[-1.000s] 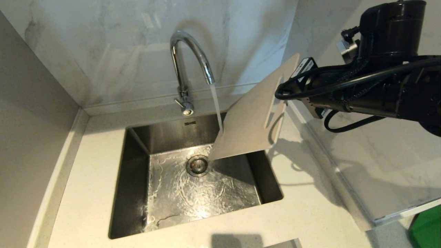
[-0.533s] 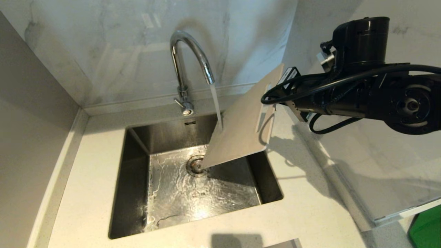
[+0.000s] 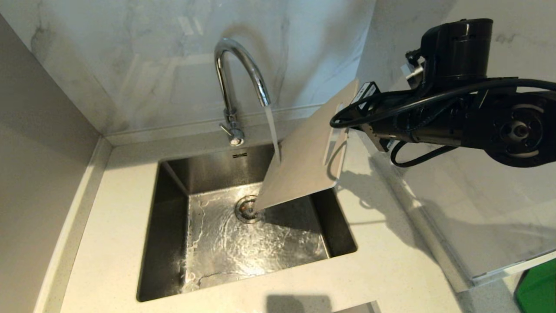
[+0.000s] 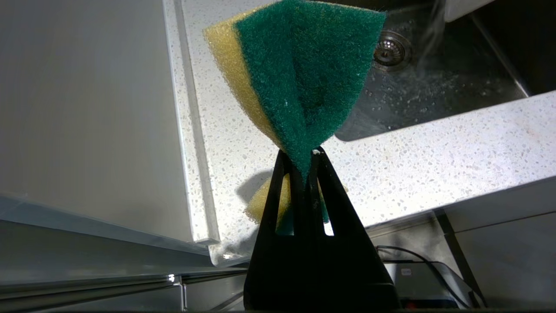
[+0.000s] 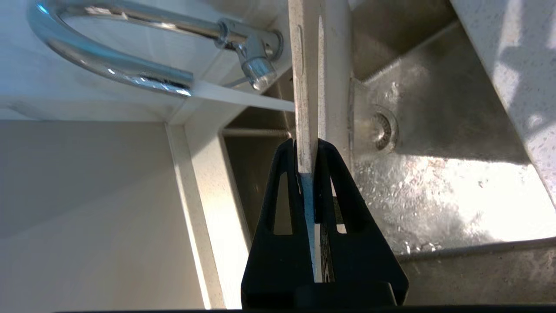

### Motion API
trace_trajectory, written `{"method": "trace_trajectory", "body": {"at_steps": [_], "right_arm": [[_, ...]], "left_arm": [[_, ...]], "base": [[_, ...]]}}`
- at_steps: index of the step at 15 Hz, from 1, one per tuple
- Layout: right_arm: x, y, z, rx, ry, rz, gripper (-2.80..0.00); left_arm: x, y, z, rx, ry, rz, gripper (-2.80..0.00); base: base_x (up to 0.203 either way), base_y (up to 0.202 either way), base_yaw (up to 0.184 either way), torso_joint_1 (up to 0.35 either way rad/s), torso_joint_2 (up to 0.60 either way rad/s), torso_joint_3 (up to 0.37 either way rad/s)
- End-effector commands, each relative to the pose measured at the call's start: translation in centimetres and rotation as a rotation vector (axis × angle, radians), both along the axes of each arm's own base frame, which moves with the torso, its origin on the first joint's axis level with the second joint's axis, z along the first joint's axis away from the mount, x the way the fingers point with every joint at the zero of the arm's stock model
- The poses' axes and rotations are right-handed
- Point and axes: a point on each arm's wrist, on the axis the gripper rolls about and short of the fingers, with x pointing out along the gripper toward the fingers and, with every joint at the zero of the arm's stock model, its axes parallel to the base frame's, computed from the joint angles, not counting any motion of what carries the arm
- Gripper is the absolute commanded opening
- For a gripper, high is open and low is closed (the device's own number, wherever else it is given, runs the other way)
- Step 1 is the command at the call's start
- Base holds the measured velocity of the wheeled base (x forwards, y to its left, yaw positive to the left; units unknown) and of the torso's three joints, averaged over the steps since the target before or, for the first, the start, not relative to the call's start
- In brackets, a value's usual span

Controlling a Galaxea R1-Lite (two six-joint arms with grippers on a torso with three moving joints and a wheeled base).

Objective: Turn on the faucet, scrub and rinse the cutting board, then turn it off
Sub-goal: Scrub the cutting board underwater

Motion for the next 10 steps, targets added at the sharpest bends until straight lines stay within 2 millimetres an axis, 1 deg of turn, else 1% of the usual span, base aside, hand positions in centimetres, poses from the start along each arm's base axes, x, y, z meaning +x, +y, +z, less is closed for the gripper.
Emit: {"method": "trace_trajectory", "body": {"at_steps": [1, 3, 6, 10], "right_arm": [[-2.2, -0.8, 1.9, 0.030, -0.042, -0.002, -2.80], [-5.2, -1.8, 3.1, 0.041, -0.059, -0.001, -2.80], [-11.6, -4.0, 4.6, 0.077, -0.087, 0.006, -2.80], [-19.8, -6.8, 4.2, 0.097, -0.104, 0.011, -2.80]], "left_arm": [[0.0, 0.0, 0.0, 0.000, 0.000, -0.001, -2.80], [0.0, 0.0, 0.0, 0.000, 0.003, -0.002, -2.80], [0.0, 0.0, 0.0, 0.000, 0.002, -0.003, -2.80], [0.0, 0.0, 0.0, 0.000, 0.001, -0.003, -2.80]], "base": [[0.000, 0.000, 0.000, 0.000, 0.00, 0.000], [0.000, 0.000, 0.000, 0.000, 0.00, 0.000], [0.000, 0.000, 0.000, 0.000, 0.00, 0.000], [0.000, 0.000, 0.000, 0.000, 0.00, 0.000]]}}
